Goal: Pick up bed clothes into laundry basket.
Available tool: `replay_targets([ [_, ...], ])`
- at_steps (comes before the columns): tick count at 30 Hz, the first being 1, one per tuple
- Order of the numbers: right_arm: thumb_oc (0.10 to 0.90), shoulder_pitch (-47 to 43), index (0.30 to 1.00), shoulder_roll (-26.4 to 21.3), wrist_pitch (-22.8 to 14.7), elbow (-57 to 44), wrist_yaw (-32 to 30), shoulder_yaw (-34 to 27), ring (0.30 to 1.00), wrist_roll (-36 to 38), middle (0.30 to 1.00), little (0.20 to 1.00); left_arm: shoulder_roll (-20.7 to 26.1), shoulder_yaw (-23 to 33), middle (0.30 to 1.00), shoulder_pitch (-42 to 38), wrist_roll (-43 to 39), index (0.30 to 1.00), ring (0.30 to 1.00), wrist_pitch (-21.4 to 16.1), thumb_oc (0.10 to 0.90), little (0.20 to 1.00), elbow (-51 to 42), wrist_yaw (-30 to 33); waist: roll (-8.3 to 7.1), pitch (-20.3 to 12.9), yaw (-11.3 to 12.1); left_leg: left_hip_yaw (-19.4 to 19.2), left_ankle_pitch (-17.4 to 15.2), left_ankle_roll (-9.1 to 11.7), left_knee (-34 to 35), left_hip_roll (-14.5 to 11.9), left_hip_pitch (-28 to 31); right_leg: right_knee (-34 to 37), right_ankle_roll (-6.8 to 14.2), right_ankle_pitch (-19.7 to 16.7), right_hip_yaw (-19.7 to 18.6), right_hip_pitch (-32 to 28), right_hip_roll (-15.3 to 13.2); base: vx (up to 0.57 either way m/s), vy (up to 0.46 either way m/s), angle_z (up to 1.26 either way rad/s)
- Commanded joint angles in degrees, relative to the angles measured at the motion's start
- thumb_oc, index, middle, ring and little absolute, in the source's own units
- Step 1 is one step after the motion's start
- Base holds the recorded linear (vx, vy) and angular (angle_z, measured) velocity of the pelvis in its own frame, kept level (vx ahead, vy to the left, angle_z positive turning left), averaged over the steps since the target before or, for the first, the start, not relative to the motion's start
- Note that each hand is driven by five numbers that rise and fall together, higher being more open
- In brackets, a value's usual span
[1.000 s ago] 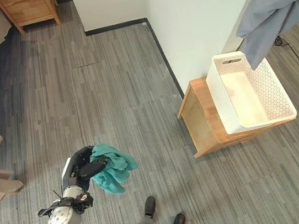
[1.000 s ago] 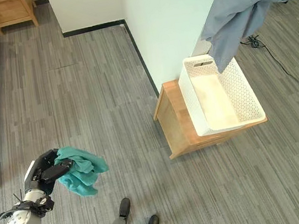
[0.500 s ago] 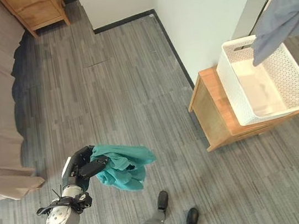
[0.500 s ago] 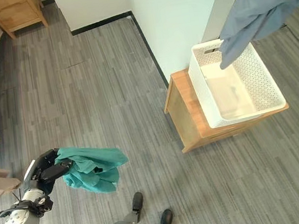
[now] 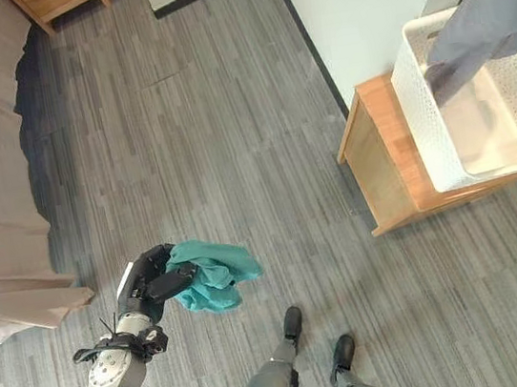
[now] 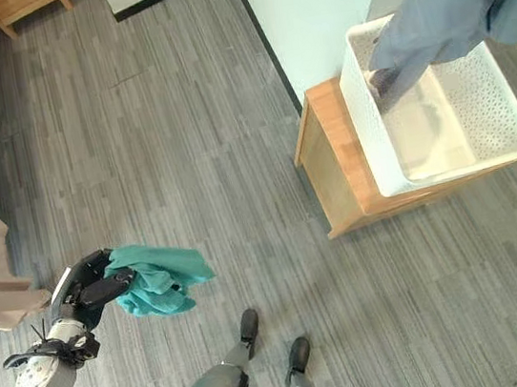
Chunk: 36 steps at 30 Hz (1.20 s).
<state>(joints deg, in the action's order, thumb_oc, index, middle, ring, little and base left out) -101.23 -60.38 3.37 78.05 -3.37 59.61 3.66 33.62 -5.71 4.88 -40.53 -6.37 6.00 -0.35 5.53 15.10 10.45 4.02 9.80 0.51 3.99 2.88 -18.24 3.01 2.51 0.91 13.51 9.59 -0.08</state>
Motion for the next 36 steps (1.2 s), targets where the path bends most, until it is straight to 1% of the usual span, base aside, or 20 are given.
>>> replay_targets([
  [1,0.400,-5.6,0.300,-0.5,-0.8,-1.5,-3.9,0.7,0.300,-0.7,0.300,0.300,1.0,6.8,0.300,-3.2,-2.1,0.300,0.300,-7.8,0.400,0.300,-9.2,1.1,-2.78,2.8,-0.1,-3.2,-0.5,4.9,1.0,-3.2,0.0,2.0,4.3,-3.6,-5.4,3.3,-6.3,-0.05,-0.034,-0.10],
  [5,0.400,0.3,0.300,1.9,-0.3,-0.7,-2.9,-3.2,0.300,-1.5,0.300,0.300,0.1,7.2,0.300,-2.8,-1.2,0.300,0.300,-7.7,0.400,0.300,-9.9,1.6,-1.99,4.5,0.0,-3.3,-0.1,5.1,1.0,-3.2,-1.1,2.0,4.1,-4.0,-5.8,4.6,-6.1,-0.03,-0.019,-0.07],
  [7,0.400,2.2,0.300,2.8,-0.1,-0.6,-1.9,-4.4,0.300,-1.2,0.300,0.300,-0.1,7.5,0.300,-2.8,-1.2,0.300,0.300,-7.7,0.400,0.300,-9.5,1.7,-2.02,5.0,-0.1,-3.4,0.0,5.1,1.0,-3.2,-1.4,2.0,4.0,-4.2,-6.1,5.0,-6.0,0.00,0.000,0.00],
  [9,0.400,3.4,0.300,3.0,0.2,0.2,0.4,-5.2,0.300,0.1,0.300,0.300,-0.1,7.6,0.300,-2.9,-1.1,0.300,0.300,-7.6,0.400,0.300,-9.2,1.6,-2.28,5.3,-0.1,-3.5,0.1,5.1,1.0,-3.3,-1.7,2.0,4.0,-4.3,-6.2,5.3,-5.9,0.00,0.000,0.00],
  [10,0.800,3.7,0.900,3.2,0.4,1.4,2.2,-4.9,0.900,0.8,0.900,0.900,-0.1,7.5,0.300,-3.4,-1.1,0.300,0.300,-7.5,0.400,0.300,-8.9,1.3,-2.38,5.5,0.1,-3.4,0.1,5.1,1.0,-3.4,-1.7,2.0,4.0,-4.3,-6.2,5.3,-5.9,0.00,-0.024,-0.05],
  [13,0.800,2.3,0.900,2.3,0.9,2.8,4.6,-3.5,0.900,2.6,0.900,0.900,-0.3,6.9,0.300,-4.1,-1.3,0.300,0.300,-7.3,0.400,0.300,-8.1,0.6,-2.50,5.6,0.1,-3.3,0.1,5.1,1.0,-3.4,-1.4,2.0,4.1,-4.2,-6.0,5.0,-6.0,0.01,-0.008,0.27],
  [19,0.800,-2.0,0.900,1.0,1.5,3.3,4.2,-0.2,0.900,2.2,0.900,0.900,-0.2,6.2,0.300,-5.5,-1.1,0.300,0.300,-7.4,0.400,0.300,-7.8,1.1,-3.11,5.6,-0.5,-3.3,-0.3,5.0,1.0,-3.2,-0.6,2.0,4.2,-4.3,-6.4,4.5,-6.0,0.00,0.006,0.11],
  [23,0.800,-4.1,0.900,1.6,1.6,3.0,4.2,2.0,0.900,0.2,0.900,0.900,-0.5,6.0,0.300,-5.8,-0.8,0.300,0.300,-7.3,0.400,0.300,-7.0,1.3,-3.56,5.6,-1.0,-3.6,-0.4,5.0,1.0,-3.3,0.1,2.0,4.3,-4.6,-6.7,4.2,-6.0,-0.01,0.007,-0.04],
  [27,0.800,-4.8,0.900,2.3,1.4,-0.6,3.4,4.0,0.900,-2.4,0.900,0.900,-0.1,6.1,0.300,-7.3,-0.5,0.300,0.300,-7.5,0.400,0.300,-6.5,1.6,-4.16,5.4,-2.0,-3.8,-0.6,5.0,1.0,-3.3,1.3,2.0,4.2,-4.8,-7.0,3.4,-5.8,-0.04,0.024,0.00],
  [29,0.800,-3.7,0.900,2.5,0.6,-6.2,2.2,2.9,0.900,-1.4,0.900,0.900,0.7,6.5,0.300,-9.4,0.0,0.300,0.300,-8.0,0.400,0.300,-6.2,1.8,-4.38,4.9,-2.8,-4.2,-0.8,5.0,1.0,-3.4,2.2,2.0,4.2,-4.8,-7.2,2.7,-5.6,-0.02,0.013,0.00],
  [31,0.800,-1.5,0.900,1.7,-0.1,-14.7,1.2,1.2,0.900,-0.1,0.900,0.900,2.2,6.7,0.300,-11.9,0.3,0.300,0.300,-8.4,0.400,0.300,-6.0,2.4,-4.77,4.3,-3.7,-4.5,-1.1,5.0,1.0,-3.6,3.2,2.0,4.1,-4.7,-7.5,1.9,-5.5,-0.02,0.015,-0.11],
  [34,0.800,5.3,0.900,-2.0,-0.8,-32.3,0.9,-2.5,0.900,0.4,0.900,0.900,6.7,7.3,0.300,-17.4,1.4,0.300,0.300,-9.1,0.400,0.300,-7.9,3.4,-4.92,3.4,-5.5,-5.1,-2.1,4.8,1.0,-3.7,5.5,1.9,4.0,-4.2,-8.1,-0.1,-5.4,-0.02,0.034,-0.13],
  [36,0.800,12.2,0.900,-4.9,-2.1,-43.3,1.8,-6.8,0.900,2.3,0.900,0.900,9.6,7.0,0.300,-22.1,1.9,0.300,0.300,-9.6,0.400,0.300,-7.1,3.9,-4.67,2.4,-7.1,-5.6,-2.3,4.7,1.0,-3.9,6.6,1.7,4.1,-4.3,-8.6,-1.0,-5.3,0.00,0.000,0.00],
])
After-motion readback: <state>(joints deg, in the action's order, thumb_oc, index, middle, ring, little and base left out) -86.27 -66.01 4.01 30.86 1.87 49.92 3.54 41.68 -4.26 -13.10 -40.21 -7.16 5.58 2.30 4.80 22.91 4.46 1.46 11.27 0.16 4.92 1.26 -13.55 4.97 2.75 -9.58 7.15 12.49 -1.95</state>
